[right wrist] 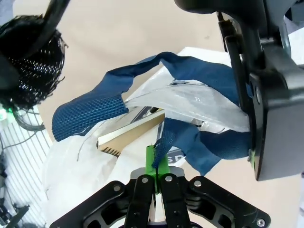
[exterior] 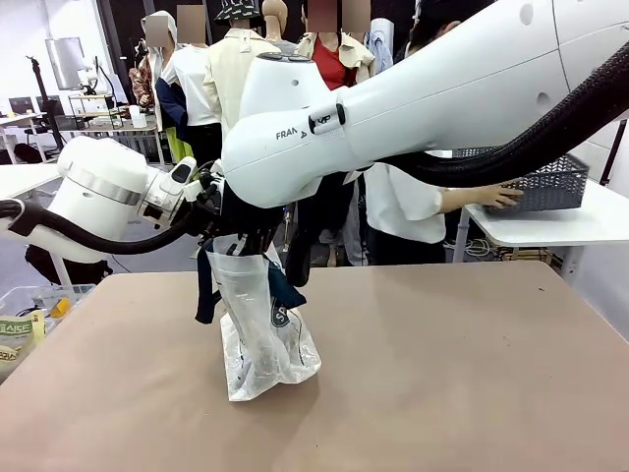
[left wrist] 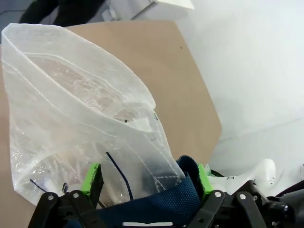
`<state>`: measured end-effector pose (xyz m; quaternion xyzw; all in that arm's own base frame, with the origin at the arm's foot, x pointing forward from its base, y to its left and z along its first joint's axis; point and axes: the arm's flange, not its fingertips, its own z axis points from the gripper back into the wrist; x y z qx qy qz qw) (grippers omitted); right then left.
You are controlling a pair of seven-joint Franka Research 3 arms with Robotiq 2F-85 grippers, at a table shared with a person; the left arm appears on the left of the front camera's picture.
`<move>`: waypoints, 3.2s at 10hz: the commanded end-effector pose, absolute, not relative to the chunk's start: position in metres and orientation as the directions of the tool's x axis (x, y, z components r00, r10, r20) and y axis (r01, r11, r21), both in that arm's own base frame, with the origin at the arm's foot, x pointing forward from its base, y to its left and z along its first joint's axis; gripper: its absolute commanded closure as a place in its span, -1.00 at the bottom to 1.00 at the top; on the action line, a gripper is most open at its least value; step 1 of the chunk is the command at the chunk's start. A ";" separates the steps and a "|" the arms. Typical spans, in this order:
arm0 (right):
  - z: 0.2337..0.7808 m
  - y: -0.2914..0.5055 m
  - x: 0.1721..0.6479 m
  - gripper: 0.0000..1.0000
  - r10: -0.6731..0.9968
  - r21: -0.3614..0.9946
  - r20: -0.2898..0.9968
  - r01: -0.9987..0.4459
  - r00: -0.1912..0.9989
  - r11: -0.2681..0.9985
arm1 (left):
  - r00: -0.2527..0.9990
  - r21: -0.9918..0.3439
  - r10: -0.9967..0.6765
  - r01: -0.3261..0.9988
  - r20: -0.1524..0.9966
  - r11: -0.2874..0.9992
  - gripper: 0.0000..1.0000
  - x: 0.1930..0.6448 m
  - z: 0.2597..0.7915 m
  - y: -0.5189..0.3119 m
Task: Transfer purchased items from the store into the shopping bag.
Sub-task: Move the Reusable shopping bag to the right side of the table.
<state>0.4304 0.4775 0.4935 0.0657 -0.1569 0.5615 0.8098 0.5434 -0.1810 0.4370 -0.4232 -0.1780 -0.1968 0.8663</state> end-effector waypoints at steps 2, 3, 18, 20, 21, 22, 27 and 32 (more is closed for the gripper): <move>0.497 0.481 0.423 1.00 0.886 -0.096 0.336 -0.925 0.319 0.368 | 0.887 -0.625 -0.213 0.442 0.409 0.643 -0.13 0.537 0.436 -0.190; 0.497 0.480 0.423 1.00 0.886 -0.097 0.339 -0.925 0.317 0.368 | 0.892 -0.612 -0.216 0.432 0.397 0.663 0.25 0.538 0.436 -0.192; 0.501 0.473 0.414 0.21 0.856 -0.096 0.343 -0.892 0.387 0.442 | 0.908 -0.608 -0.191 0.395 0.373 0.689 1.00 0.542 0.434 -0.194; 0.508 0.466 0.412 -0.57 0.840 -0.096 0.346 -0.875 0.418 0.475 | 0.905 -0.607 -0.192 0.399 0.379 0.687 1.00 0.542 0.436 -0.194; 0.512 0.462 0.409 -0.96 0.838 -0.105 0.347 -0.870 0.422 0.482 | 0.905 -0.606 -0.194 0.401 0.378 0.687 1.00 0.542 0.436 -0.194; 0.516 0.455 0.406 -1.00 0.833 -0.115 0.351 -0.863 0.429 0.493 | 0.905 -0.611 -0.197 0.403 0.378 0.681 1.00 0.542 0.436 -0.193; 0.562 0.380 0.393 -1.00 0.721 -0.127 0.465 -0.767 0.514 0.629 | 0.904 -0.635 -0.211 0.414 0.373 0.653 1.00 0.545 0.440 -0.189; 0.558 0.216 0.409 -1.00 0.434 0.073 0.554 -0.560 0.711 0.825 | 0.895 -0.579 -0.264 0.436 0.360 0.689 1.00 0.548 0.461 -0.204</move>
